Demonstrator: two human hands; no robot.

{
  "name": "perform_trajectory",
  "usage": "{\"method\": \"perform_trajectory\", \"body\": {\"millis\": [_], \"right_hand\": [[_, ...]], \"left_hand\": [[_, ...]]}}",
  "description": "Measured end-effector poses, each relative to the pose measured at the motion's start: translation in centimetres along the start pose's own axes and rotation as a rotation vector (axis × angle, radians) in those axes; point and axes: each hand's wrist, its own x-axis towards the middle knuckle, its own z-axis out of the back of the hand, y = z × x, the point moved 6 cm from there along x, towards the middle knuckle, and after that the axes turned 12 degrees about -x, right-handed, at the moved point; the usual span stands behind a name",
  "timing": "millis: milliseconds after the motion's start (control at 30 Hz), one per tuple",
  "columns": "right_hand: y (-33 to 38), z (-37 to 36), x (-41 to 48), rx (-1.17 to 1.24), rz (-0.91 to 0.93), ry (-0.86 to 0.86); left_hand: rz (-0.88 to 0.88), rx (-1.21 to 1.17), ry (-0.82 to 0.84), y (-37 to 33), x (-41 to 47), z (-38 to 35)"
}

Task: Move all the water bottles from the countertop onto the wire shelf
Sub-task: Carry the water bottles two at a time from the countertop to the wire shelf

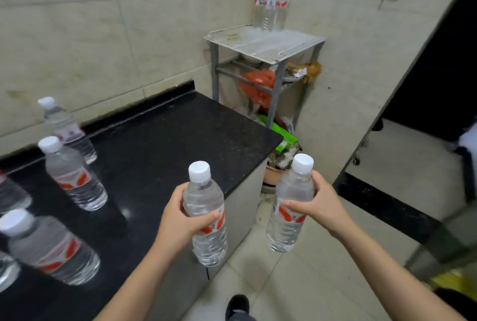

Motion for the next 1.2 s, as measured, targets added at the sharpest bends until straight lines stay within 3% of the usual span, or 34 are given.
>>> {"method": "perform_trajectory", "body": {"millis": [367, 567, 867, 1200], "right_hand": [[-5.5, 10.5, 10.8, -0.018, -0.196, -0.229], [-10.1, 14.6, 15.5, 0.015, -0.264, -0.228], [-13.7, 25.9, 29.7, 0.081, -0.086, -0.158], [-8.3, 35.3, 43.2, 0.173, 0.204, -0.143]], "left_hand": [[0.090, -0.030, 0.172, 2.1, 15.6, -12.8], [0.143, -0.022, 0.222, 3.9, 21.1, -20.3], [-0.011, -0.084, 0.103, 1.6, 30.5, -33.6], [-0.291, -0.134, -0.028, -9.5, 38.0, -42.6]]}}
